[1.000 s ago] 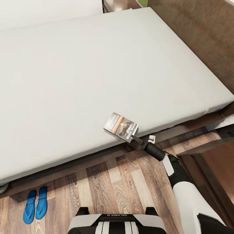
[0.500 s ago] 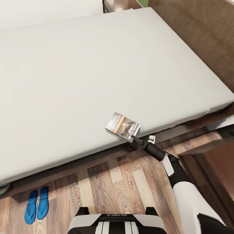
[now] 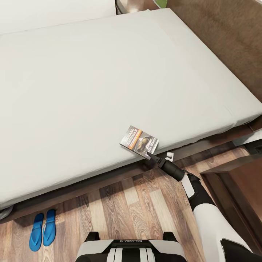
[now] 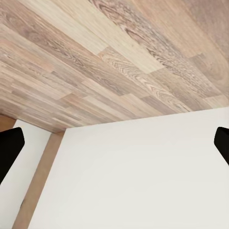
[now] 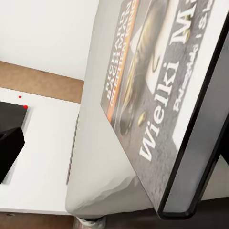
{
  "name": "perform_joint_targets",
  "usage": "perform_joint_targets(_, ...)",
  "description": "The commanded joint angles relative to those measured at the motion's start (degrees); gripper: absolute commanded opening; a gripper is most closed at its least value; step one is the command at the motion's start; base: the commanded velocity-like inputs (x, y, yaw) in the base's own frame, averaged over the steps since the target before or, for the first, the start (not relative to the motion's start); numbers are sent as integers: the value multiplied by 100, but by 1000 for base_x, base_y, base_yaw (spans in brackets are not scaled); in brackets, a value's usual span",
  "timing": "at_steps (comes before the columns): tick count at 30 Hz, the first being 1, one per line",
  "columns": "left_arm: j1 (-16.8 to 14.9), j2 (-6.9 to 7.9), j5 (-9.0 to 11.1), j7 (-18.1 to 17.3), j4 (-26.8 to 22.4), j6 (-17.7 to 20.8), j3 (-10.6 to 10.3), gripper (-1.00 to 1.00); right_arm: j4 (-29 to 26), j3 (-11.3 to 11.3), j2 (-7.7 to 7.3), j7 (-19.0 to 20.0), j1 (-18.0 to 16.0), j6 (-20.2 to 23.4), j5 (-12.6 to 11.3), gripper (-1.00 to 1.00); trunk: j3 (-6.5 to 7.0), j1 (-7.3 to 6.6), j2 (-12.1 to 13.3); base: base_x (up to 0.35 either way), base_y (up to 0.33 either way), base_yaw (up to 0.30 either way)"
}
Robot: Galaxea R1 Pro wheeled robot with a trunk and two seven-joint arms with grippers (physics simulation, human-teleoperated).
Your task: In the bedroom, move the book from the bed onto either nightstand, and place the two sandals side by side next to the bed.
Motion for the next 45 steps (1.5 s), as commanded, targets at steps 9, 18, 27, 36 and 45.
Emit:
perform_joint_targets(9, 3, 1, 48, 16, -9, 25, -49, 100, 4, -23, 4, 20, -2, 53, -13, 100, -2, 0, -1, 0, 3, 0)
perform_joint_targets(18, 2, 4, 46, 16, -9, 29, -49, 100, 5, -23, 5, 20, -1, 55, -13, 100, -2, 0, -1, 0, 0, 0)
perform_joint_targets(27, 4, 3, 48, 16, -9, 31, -49, 100, 5, -24, 4, 20, 2, 55, -12, 100, -2, 0, -1, 0, 0, 0)
perform_joint_targets(36, 4, 3, 47, 16, -9, 23, -49, 100, 5, -23, 5, 20, -1, 51, -13, 100, -2, 0, -1, 0, 0, 0)
perform_joint_targets(45, 4, 0, 42, 16, -9, 22, -49, 100, 5, -22, 5, 20, 1, 51, -7, 100, -2, 0, -1, 0, 12, 0)
